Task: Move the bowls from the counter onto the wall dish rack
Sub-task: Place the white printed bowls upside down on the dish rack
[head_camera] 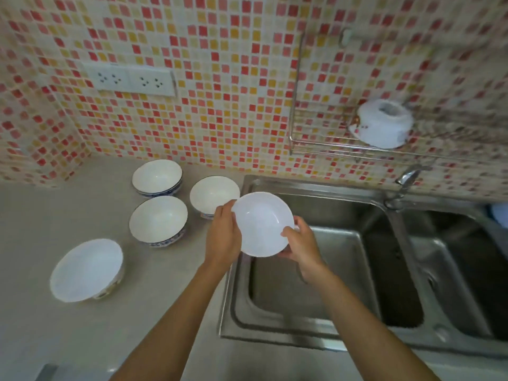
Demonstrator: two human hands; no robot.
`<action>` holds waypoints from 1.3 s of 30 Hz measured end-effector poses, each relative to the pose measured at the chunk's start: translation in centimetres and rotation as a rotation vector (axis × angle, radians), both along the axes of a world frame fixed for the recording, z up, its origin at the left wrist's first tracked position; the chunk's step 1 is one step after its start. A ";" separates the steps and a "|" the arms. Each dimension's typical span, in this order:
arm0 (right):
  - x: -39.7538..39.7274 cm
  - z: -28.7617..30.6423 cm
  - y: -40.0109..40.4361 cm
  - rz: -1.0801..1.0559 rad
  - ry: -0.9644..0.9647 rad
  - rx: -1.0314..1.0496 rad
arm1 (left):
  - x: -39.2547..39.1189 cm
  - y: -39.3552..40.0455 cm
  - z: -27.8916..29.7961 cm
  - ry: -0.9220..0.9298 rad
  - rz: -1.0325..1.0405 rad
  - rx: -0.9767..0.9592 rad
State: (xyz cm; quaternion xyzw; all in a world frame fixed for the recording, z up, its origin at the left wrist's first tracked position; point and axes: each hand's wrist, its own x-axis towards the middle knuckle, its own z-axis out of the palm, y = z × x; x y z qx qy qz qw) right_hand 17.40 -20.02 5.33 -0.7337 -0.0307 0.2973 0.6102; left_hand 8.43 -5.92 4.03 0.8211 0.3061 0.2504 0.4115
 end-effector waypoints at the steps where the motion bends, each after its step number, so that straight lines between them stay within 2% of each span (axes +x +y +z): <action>1: 0.8 0.4 -1.0 -0.042 -0.002 -0.001 | 1.3 -0.8 0.4 0.000 -0.026 -0.019; 4: 2.7 1.6 -3.9 -0.133 0.005 0.009 | 4.5 -3.0 1.4 -0.010 -0.107 0.041; 8: 4.9 3.8 -7.8 -0.052 0.089 0.163 | 7.7 -5.4 3.9 -0.023 -0.198 0.109; 13: 8.9 8.1 -12.6 0.010 0.165 0.515 | 10.6 -7.4 10.0 -0.252 -0.403 0.055; 16: 10.7 10.7 -14.0 0.022 0.097 0.634 | 13.2 -7.4 12.0 -0.336 -0.401 0.088; 18: 11.8 12.3 -14.1 0.020 0.049 0.686 | 15.3 -6.7 12.1 -0.247 -0.318 0.231; 21: 13.6 14.3 -13.7 0.014 -0.013 0.712 | 17.6 -5.1 10.6 0.001 -0.249 0.641; 23: 14.6 15.4 -13.1 0.008 -0.058 0.687 | 18.2 -4.6 9.7 0.079 -0.215 0.804; 25: 15.4 16.6 -12.1 0.004 -0.122 0.627 | 18.2 -4.8 9.4 0.086 -0.174 0.850; 30: 17.0 17.2 -7.8 -0.038 -0.529 0.325 | 18.4 -6.2 9.4 0.114 -0.049 0.821; 34: 18.5 15.7 -4.9 0.087 -0.938 -0.019 | 18.4 -6.3 9.3 0.140 -0.046 0.803; 39: 20.5 14.8 -3.2 0.252 -1.159 -0.312 | 18.2 -6.2 9.6 0.122 -0.063 0.820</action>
